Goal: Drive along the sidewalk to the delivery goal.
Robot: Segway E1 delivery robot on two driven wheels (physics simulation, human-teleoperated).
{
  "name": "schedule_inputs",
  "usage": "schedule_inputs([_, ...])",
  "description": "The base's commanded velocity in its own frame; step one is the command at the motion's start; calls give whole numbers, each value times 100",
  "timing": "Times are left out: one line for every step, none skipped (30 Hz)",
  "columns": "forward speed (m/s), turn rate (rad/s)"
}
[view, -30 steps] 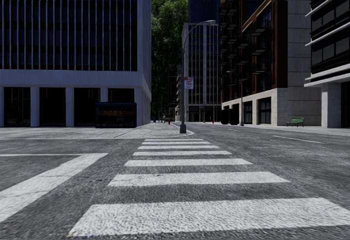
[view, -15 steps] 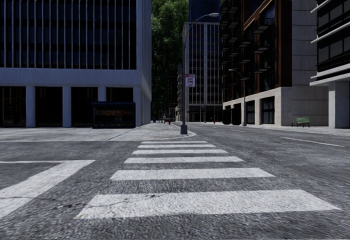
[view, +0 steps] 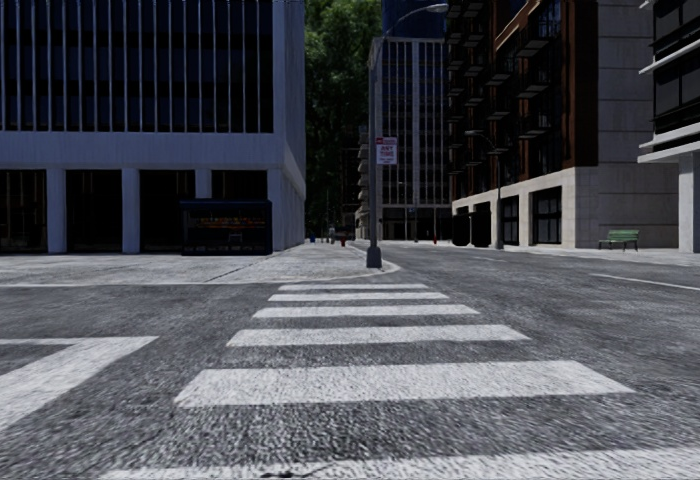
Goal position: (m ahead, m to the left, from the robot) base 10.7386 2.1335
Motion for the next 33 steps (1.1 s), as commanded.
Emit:
schedule_inputs([150, 17])
schedule_inputs([150, 17])
schedule_inputs([150, 10])
schedule_inputs([151, 0])
schedule_inputs([151, 0])
schedule_inputs([151, 0])
schedule_inputs([151, 0])
schedule_inputs([157, 0])
schedule_inputs([200, 0])
schedule_inputs([200, 0])
schedule_inputs([200, 0])
schedule_inputs([200, 0])
schedule_inputs([200, 0])
schedule_inputs([200, 0])
schedule_inputs([200, 0])
schedule_inputs([200, 0])
schedule_inputs([200, 0])
schedule_inputs([200, 0])
schedule_inputs([200, 0])
schedule_inputs([200, 0])
schedule_inputs([200, 0])
schedule_inputs([200, 0])
schedule_inputs([200, 0])
schedule_inputs([200, 0])
schedule_inputs([200, 0])
schedule_inputs([200, 0])
schedule_inputs([200, 0])
schedule_inputs([200, 0])
schedule_inputs([200, 0])
schedule_inputs([200, 3])
schedule_inputs([200, 3])
schedule_inputs([200, 6])
schedule_inputs([200, 6])
